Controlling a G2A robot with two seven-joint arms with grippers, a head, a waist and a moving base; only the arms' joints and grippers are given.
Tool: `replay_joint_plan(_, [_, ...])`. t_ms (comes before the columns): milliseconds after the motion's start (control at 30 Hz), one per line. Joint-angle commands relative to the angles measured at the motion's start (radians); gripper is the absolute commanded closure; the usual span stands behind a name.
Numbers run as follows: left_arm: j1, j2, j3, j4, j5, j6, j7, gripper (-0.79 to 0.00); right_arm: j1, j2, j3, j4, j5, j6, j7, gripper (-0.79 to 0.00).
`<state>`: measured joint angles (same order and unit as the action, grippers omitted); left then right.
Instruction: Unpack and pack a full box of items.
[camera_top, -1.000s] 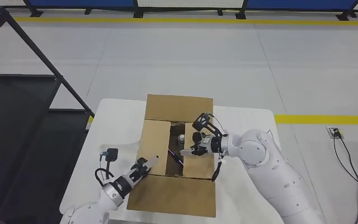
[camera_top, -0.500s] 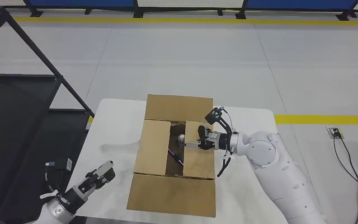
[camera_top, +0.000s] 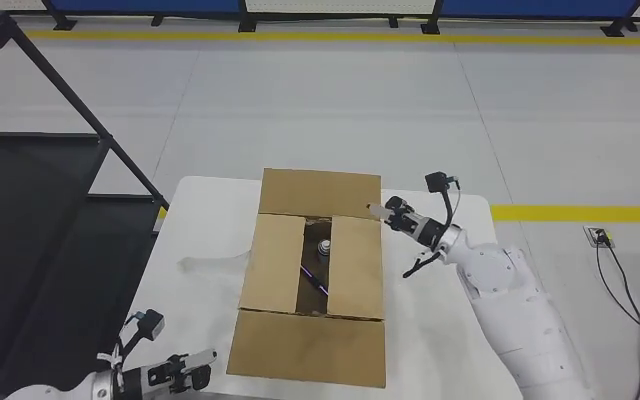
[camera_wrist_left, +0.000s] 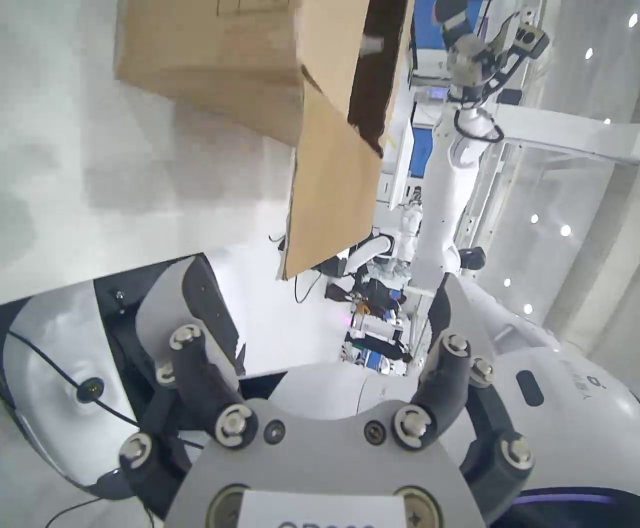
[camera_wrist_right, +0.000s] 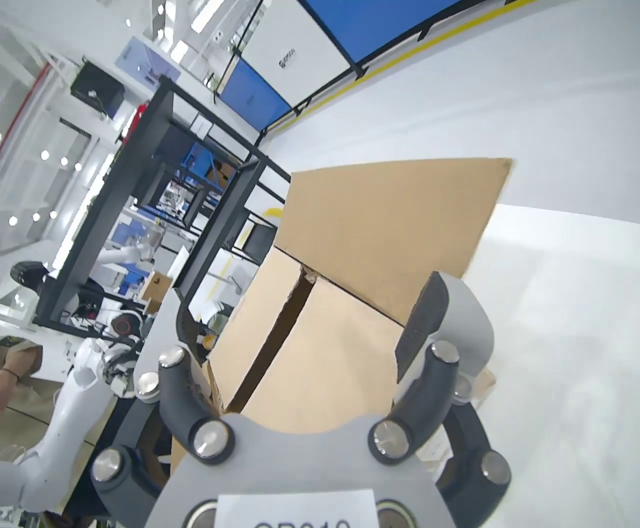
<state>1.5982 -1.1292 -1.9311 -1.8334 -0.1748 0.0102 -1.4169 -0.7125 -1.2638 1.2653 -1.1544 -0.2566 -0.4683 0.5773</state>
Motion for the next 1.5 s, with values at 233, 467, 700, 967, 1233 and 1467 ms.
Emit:
replay_joint_plan(233, [-0.066, 0.006, 0.148, 0.041, -0.010, 0.024, 0.046, -0.785, 0.056, -0.013, -0.023, 0.121, 0.013, 0.065, -0.100, -0.785])
replay_joint_plan(467, [-0.055, 0.014, 0.153, 0.021, -0.067, 0.021, 0.056, -0.785, 0.161, -0.043, -0.095, 0.288, 0.046, 0.070, -0.093, -0.785])
replay_joint_plan(700, [-0.030, 0.020, 0.133, -0.019, -0.152, 0.034, 0.096, -0.785, 0.282, -0.082, -0.159, 0.503, 0.160, -0.061, 0.024, -0.785])
replay_joint_plan(967, [-0.002, 0.016, 0.131, -0.096, -0.243, 0.077, 0.294, -0.785, 0.358, -0.100, -0.148, 0.692, 0.316, -0.285, 0.148, -0.785])
replay_joint_plan(1233, [0.003, 0.013, 0.146, -0.155, -0.300, 0.123, 0.441, -0.785, 0.373, -0.091, -0.120, 0.737, 0.432, -0.428, 0.296, -0.785])
replay_joint_plan(1467, [-0.009, 0.012, 0.168, -0.189, -0.271, 0.118, 0.571, -0.785, 0.349, -0.070, -0.125, 0.666, 0.479, -0.452, 0.322, -0.785])
